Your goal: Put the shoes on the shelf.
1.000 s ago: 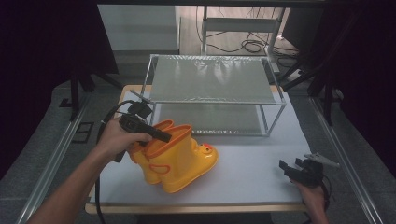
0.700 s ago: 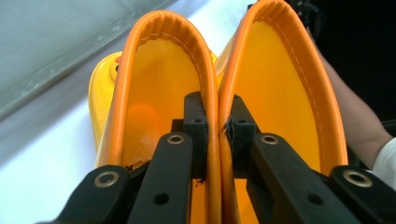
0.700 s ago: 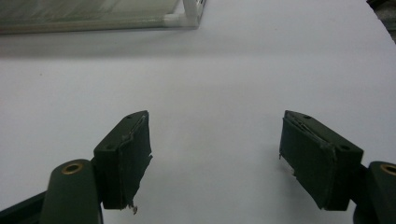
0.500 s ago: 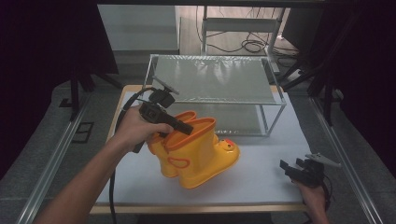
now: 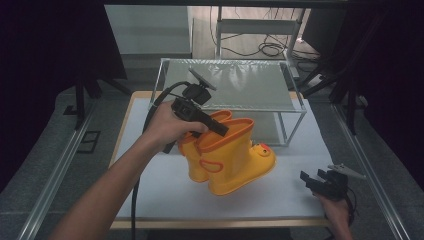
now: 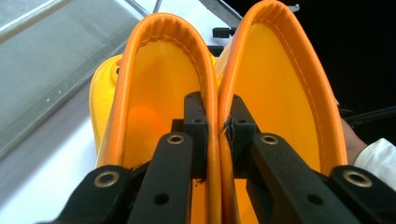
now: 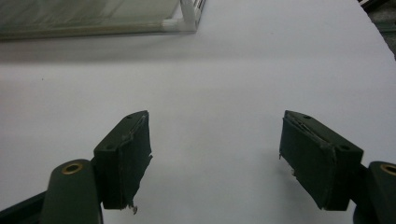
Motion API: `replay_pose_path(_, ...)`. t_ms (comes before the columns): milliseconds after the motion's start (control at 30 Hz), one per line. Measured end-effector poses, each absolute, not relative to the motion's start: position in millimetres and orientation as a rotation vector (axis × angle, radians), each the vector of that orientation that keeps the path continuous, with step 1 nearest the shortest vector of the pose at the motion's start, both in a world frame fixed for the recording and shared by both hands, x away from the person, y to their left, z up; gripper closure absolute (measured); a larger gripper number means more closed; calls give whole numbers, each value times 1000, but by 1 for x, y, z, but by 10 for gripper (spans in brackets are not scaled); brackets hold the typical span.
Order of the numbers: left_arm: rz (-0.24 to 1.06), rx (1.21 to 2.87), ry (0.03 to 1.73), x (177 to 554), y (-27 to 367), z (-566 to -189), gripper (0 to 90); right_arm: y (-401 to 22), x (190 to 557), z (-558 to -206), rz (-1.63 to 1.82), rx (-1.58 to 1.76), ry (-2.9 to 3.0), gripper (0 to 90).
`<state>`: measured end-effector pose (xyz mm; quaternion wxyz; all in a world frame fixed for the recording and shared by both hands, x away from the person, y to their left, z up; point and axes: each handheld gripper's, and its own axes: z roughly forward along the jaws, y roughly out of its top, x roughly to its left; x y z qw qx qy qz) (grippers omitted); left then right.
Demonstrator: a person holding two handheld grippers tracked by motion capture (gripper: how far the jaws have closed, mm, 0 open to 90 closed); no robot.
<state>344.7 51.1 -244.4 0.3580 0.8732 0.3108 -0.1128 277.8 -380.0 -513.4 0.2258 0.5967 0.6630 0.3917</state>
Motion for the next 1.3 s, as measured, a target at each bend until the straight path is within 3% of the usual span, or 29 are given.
replay_pose_path(1000,-332,2148,826,399,8,-194,820,-382,278,-515,1088,1654,1830,243)
replay_pose_path(1300,-310,2215,766,384,2,-190,820,-381,279,-515,1079,1650,1837,243)
